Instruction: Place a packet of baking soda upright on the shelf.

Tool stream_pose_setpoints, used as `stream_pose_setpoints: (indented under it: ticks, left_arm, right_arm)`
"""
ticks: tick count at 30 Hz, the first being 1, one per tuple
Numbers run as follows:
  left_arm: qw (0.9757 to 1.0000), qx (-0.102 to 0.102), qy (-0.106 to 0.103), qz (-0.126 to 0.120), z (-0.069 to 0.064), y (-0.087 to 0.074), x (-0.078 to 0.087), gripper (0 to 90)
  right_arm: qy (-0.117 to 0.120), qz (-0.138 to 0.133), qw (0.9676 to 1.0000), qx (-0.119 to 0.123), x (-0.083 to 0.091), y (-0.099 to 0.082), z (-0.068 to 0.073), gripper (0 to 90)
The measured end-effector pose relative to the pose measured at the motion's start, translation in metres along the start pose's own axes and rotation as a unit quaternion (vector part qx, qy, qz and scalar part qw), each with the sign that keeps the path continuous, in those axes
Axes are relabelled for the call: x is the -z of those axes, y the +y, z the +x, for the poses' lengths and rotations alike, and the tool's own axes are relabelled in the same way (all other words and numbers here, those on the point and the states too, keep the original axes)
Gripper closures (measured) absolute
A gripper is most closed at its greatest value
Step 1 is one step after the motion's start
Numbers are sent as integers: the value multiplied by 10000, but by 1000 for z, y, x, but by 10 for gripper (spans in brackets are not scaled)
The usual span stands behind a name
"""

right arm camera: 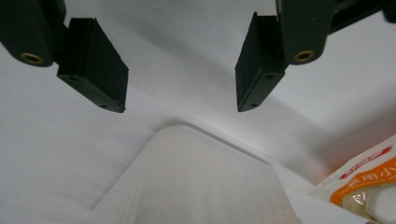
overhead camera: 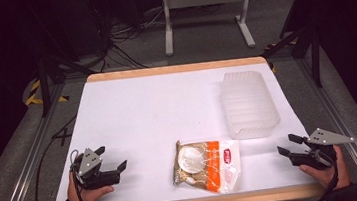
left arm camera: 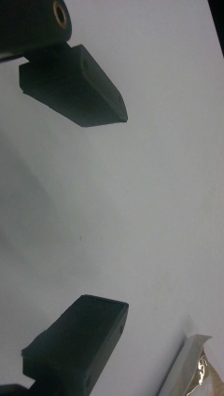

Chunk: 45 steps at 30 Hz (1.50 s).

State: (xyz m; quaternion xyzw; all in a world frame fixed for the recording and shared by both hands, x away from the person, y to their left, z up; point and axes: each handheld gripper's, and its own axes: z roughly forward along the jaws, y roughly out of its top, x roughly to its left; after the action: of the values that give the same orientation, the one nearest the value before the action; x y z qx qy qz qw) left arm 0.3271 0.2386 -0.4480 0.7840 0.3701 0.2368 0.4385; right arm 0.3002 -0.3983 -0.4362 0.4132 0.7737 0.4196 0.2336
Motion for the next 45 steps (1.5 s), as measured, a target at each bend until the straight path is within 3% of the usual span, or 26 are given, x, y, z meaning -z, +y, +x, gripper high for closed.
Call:
stream_pose_setpoints:
  ticks: [7, 19, 23, 26, 29, 33, 36, 40, 45]
  left_arm:
    - [9998, -120, -38, 173, -4, 0, -5, 110]
    - [9997, -146, -125, 173, -13, 0, -3, 112]
    - [9997, -102, -131, 163, -15, -1, -3, 114]
    - [9996, -170, -124, 182, -17, -1, -3, 114]
    - [9996, -183, -111, 165, -18, -1, -2, 113]
    - [9999, -116, -112, -18, -16, -2, 3, 111]
    - [9998, -138, -124, -59, -16, -2, 5, 110]
    - [9997, -160, -126, -103, -17, -2, 5, 109]
    - [9997, -187, -130, -115, -18, 1, 2, 107]
  right_arm:
    - [-16, 168, 9999, 22, -1, 3, 11, 397]
    - [666, 170, 9976, -23, -8, 17, 48, 406]
    - [945, 130, 9954, -97, -11, 20, 57, 436]
    - [1241, 161, 9920, -152, -18, 26, 72, 434]
    - [1287, 196, 9914, -105, -21, 29, 79, 426]
    - [1536, 221, 9877, -176, -32, 36, 94, 359]
    - [1609, 341, 9862, -190, -41, 38, 99, 318]
    - [1555, 488, 9865, -183, -48, 39, 101, 293]
    - [1706, 781, 9817, -330, -60, 38, 101, 273]
